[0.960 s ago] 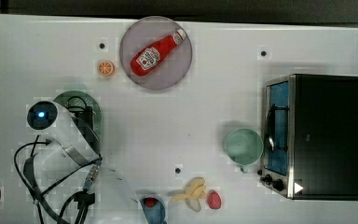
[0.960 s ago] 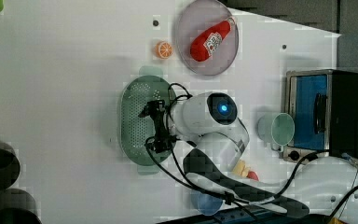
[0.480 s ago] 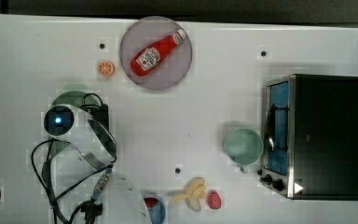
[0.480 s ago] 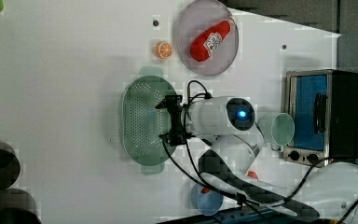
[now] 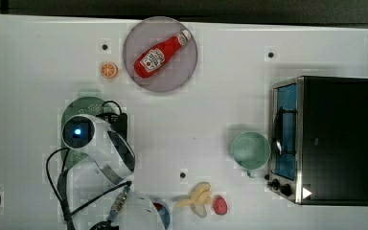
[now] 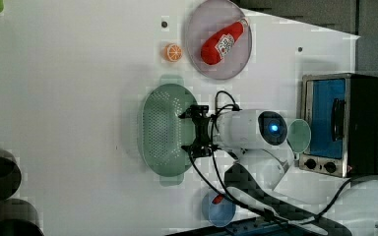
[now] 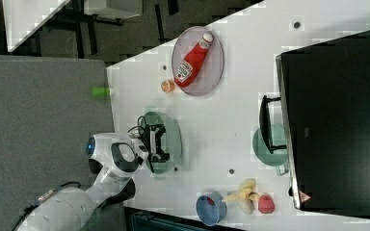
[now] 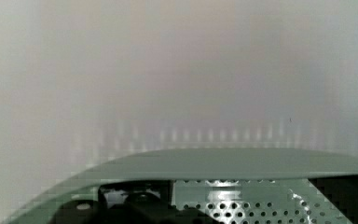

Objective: Drag strainer left to right.

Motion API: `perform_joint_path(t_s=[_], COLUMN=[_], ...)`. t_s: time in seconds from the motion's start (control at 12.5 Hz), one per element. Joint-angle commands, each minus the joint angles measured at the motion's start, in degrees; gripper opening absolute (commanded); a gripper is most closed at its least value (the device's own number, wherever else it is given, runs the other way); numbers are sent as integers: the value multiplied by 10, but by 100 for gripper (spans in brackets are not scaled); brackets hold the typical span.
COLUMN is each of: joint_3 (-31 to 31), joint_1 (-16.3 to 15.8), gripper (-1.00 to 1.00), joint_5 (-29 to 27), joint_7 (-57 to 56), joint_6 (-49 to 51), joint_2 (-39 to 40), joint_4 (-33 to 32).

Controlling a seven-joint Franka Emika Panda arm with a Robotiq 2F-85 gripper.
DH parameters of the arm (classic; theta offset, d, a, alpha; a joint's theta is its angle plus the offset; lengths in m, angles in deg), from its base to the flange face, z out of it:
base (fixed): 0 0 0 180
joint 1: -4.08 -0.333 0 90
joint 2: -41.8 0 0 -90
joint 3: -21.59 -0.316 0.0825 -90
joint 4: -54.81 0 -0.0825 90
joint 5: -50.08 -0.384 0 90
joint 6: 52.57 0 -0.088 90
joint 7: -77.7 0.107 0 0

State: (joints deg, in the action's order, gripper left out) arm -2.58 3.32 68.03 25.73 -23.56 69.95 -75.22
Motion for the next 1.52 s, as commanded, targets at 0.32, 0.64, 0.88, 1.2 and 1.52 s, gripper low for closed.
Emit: perform_joint_path(t_s=[0.32, 0.64, 0.88, 1.2, 1.52], joint_3=[30, 73, 112, 168, 220], joint_1=[68, 84, 91, 93, 96], gripper=[100, 100, 100, 100, 100], joint_5=[-3, -3, -3, -3, -3], joint_7=[-76, -151, -190, -256, -293], joint_6=[-38, -42, -42, -49, -58], joint_2=[-33, -43, -49, -52, -52], joint_4=[-51, -62, -67, -69, -69])
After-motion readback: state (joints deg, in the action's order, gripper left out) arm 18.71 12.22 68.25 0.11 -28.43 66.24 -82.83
